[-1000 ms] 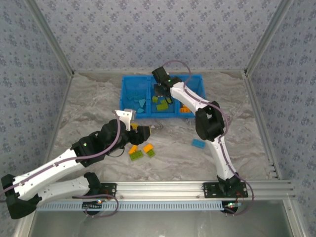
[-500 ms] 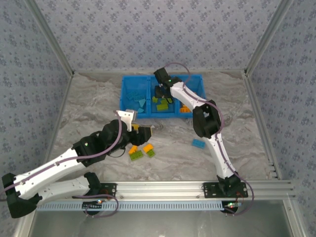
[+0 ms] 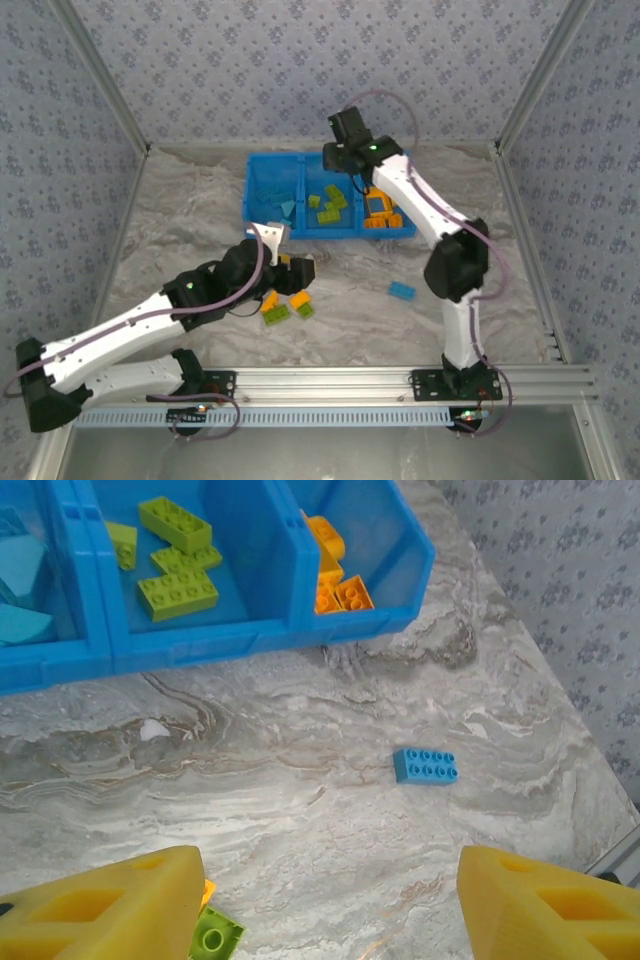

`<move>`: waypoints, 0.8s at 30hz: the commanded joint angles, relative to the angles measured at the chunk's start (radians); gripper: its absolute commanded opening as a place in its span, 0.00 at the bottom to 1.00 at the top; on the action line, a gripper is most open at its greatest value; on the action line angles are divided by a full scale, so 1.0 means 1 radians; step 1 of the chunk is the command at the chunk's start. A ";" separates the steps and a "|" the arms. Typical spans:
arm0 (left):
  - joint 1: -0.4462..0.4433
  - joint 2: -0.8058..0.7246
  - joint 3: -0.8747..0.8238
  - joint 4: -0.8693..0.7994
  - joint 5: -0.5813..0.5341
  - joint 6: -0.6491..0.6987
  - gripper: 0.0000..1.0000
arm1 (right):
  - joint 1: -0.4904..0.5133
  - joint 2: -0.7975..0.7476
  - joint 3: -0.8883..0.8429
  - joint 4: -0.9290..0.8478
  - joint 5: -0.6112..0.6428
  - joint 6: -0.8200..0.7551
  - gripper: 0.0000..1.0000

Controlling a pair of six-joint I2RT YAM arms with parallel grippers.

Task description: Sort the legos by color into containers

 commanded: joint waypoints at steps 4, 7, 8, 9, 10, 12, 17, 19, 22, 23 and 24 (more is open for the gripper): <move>-0.009 0.166 0.093 0.072 0.107 0.004 0.69 | 0.026 -0.475 -0.440 -0.001 0.166 0.085 0.50; -0.021 0.290 0.136 0.113 0.157 0.053 0.70 | 0.066 -0.715 -0.644 -0.103 0.224 0.198 0.52; -0.030 0.342 0.159 0.118 0.172 0.078 0.71 | 0.085 -0.799 -0.701 -0.151 0.232 0.239 0.52; -0.042 0.398 0.189 0.113 0.182 0.101 0.72 | 0.101 -0.870 -0.750 -0.197 0.227 0.285 0.54; -0.053 0.446 0.216 0.108 0.190 0.124 0.74 | 0.114 -0.938 -0.788 -0.236 0.221 0.316 0.55; -0.083 0.576 0.296 0.069 0.201 0.166 0.76 | 0.142 -1.065 -0.854 -0.328 0.197 0.375 0.57; -0.140 0.877 0.550 -0.074 0.214 0.213 0.80 | 0.214 -1.288 -0.866 -0.414 0.161 0.419 0.60; -0.158 0.975 0.657 -0.128 0.213 0.217 0.81 | 0.225 -1.332 -0.838 -0.418 0.137 0.398 0.60; -0.178 1.117 0.839 -0.248 0.180 0.196 0.84 | 0.227 -1.356 -0.794 -0.407 0.100 0.360 0.63; -0.182 1.158 0.895 -0.278 0.168 0.183 0.85 | 0.227 -1.356 -0.781 -0.399 0.086 0.349 0.63; -0.186 1.192 0.943 -0.320 0.154 0.168 0.86 | 0.227 -1.354 -0.773 -0.393 0.078 0.349 0.64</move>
